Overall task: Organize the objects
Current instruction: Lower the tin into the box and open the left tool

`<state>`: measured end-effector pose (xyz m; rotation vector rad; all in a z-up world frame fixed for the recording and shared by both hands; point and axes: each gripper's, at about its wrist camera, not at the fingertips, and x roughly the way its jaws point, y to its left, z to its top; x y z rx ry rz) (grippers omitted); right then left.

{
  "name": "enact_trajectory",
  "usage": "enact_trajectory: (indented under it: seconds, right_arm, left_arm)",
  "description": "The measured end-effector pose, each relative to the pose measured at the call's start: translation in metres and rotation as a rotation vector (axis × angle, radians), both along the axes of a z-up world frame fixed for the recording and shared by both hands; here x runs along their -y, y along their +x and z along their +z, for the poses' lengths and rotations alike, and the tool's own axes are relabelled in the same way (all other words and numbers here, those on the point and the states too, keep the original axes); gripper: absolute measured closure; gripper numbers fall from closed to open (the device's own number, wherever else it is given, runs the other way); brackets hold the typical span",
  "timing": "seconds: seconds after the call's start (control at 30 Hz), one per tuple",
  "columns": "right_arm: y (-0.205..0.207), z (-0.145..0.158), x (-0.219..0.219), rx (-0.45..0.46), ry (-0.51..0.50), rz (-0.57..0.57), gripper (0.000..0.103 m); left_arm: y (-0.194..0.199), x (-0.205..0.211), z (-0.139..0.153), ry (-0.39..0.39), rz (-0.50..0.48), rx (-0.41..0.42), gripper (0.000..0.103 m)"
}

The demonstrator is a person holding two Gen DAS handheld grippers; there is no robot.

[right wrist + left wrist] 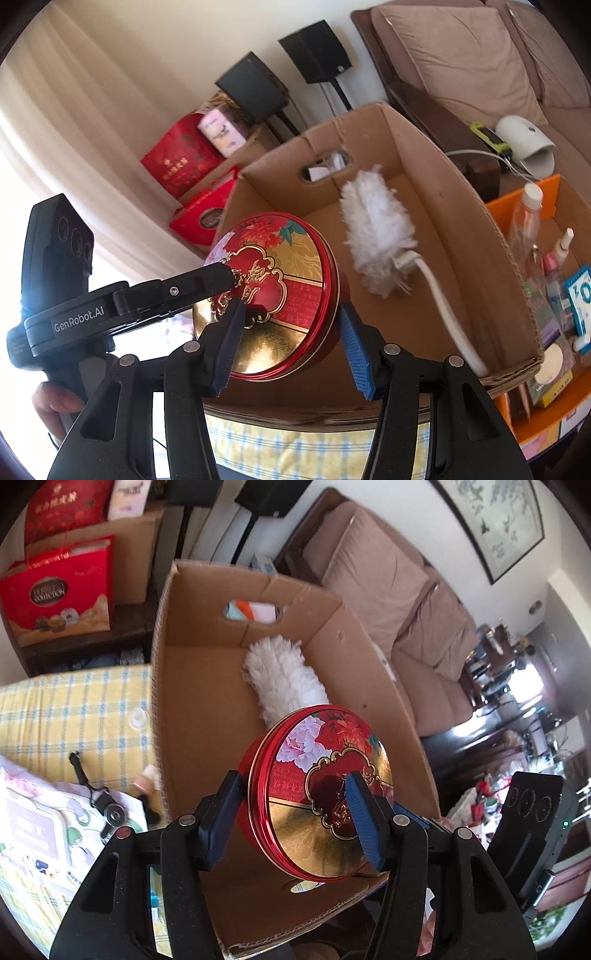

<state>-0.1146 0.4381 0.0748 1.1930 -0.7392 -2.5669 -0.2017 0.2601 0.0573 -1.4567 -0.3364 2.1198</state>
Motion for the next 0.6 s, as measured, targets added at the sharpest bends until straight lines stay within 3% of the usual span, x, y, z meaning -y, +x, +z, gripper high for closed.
enact_trajectory:
  seconds: [0.17, 0.37, 0.5, 0.6]
  right_arm:
    - [-0.002, -0.008, 0.001, 0.037, 0.068, 0.026, 0.056]
    - [-0.021, -0.02, 0.019, 0.158, 0.227, 0.116, 0.059]
    - [-0.026, -0.023, 0.027, 0.183, 0.29, 0.132, 0.059]
    - [-0.023, -0.016, 0.028, 0.155, 0.321, 0.115, 0.055]
  left_arm:
    - [-0.003, 0.002, -0.02, -0.012, -0.004, 0.064, 0.052]
    - [-0.001, -0.009, -0.02, -0.129, -0.049, 0.054, 0.054]
    - [0.0, -0.021, -0.02, -0.233, -0.073, 0.041, 0.045]
    - [0.006, -0.018, -0.007, -0.26, -0.047, -0.034, 0.038]
